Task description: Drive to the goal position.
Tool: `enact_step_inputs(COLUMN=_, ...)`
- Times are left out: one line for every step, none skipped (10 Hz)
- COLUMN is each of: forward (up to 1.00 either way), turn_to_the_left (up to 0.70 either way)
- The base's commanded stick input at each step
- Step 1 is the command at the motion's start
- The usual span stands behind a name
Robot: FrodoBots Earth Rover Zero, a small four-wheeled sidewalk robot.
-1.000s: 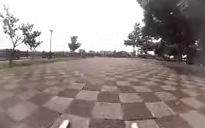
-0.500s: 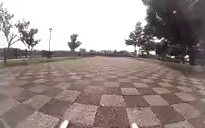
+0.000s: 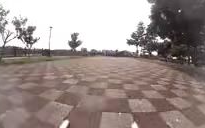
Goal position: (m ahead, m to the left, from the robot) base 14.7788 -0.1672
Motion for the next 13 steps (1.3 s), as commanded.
enact_step_inputs(forward=1.0, turn_to_the_left=-0.01)
enact_step_inputs(forward=1.0, turn_to_the_left=0.0)
enact_step_inputs(forward=1.0, turn_to_the_left=0.0)
enact_step_inputs(forward=1.0, turn_to_the_left=-0.05)
enact_step_inputs(forward=1.0, turn_to_the_left=-0.1)
enact_step_inputs(forward=1.0, turn_to_the_left=-0.13)
enact_step_inputs(forward=1.0, turn_to_the_left=-0.19)
enact_step_inputs(forward=1.0, turn_to_the_left=-0.39)
enact_step_inputs(forward=1.0, turn_to_the_left=-0.35)
enact_step_inputs(forward=1.0, turn_to_the_left=-0.22)
enact_step_inputs(forward=1.0, turn_to_the_left=-0.03)
enact_step_inputs(forward=1.0, turn_to_the_left=0.0)
enact_step_inputs(forward=1.0, turn_to_the_left=0.0)
